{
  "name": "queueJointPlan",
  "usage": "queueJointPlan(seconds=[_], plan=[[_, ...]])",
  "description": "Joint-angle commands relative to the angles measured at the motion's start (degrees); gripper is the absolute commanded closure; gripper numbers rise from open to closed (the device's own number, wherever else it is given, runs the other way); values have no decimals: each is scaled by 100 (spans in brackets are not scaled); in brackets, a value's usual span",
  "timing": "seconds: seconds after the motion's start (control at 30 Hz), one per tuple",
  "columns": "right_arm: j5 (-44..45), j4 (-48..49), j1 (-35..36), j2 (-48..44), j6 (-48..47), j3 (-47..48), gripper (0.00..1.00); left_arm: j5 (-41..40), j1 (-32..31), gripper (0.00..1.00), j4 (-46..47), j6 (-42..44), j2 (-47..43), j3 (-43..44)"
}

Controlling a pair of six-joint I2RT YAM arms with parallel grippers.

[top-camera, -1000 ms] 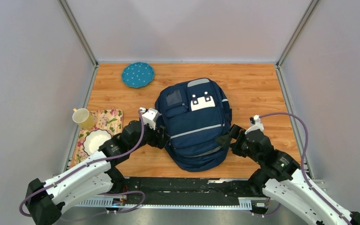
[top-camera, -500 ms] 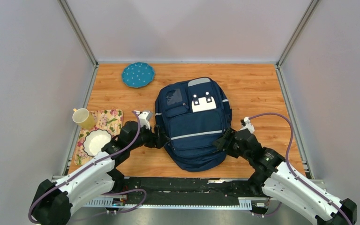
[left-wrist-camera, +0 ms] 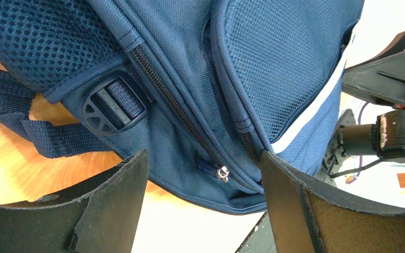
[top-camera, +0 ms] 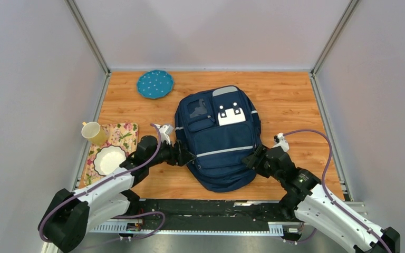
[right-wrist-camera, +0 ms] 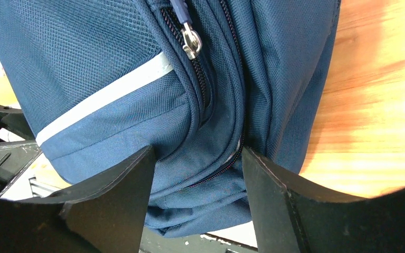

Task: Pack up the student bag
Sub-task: Zip the student bag at the center of the board.

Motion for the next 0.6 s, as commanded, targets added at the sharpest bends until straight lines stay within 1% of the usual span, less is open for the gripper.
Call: queueJointPlan(seconds=[0.0,0.03,0.07,0.17,0.3,0.37,0.43,0.47,0.57], plan=[[116,6,-93,161,-297,138,33,446,118,17,1622,-558,345,-187],[73,15,-111,187,-333,173,33,517,127,17,1834,-645,407,-249],[64,32,-146,248,-394,199,33,561,136,23,2219,-855,451,-328],[28,41,-199,310,-526,287,34,299,145,24,2958,-1269,303,-732],[-24,50,-252,398,-640,402,35,-324,162,24,2891,-1393,-66,-1031],[-59,68,-269,407,-658,454,35,-475,206,23,2917,-1560,-102,-1128],[-121,85,-287,433,-685,490,35,-563,268,24,2934,-1639,-93,-1181],[-147,77,-296,425,-676,498,35,-607,311,23,3126,-1779,-59,-1286],[-200,103,-305,407,-676,534,36,-441,356,24,3461,-1990,134,-1278]])
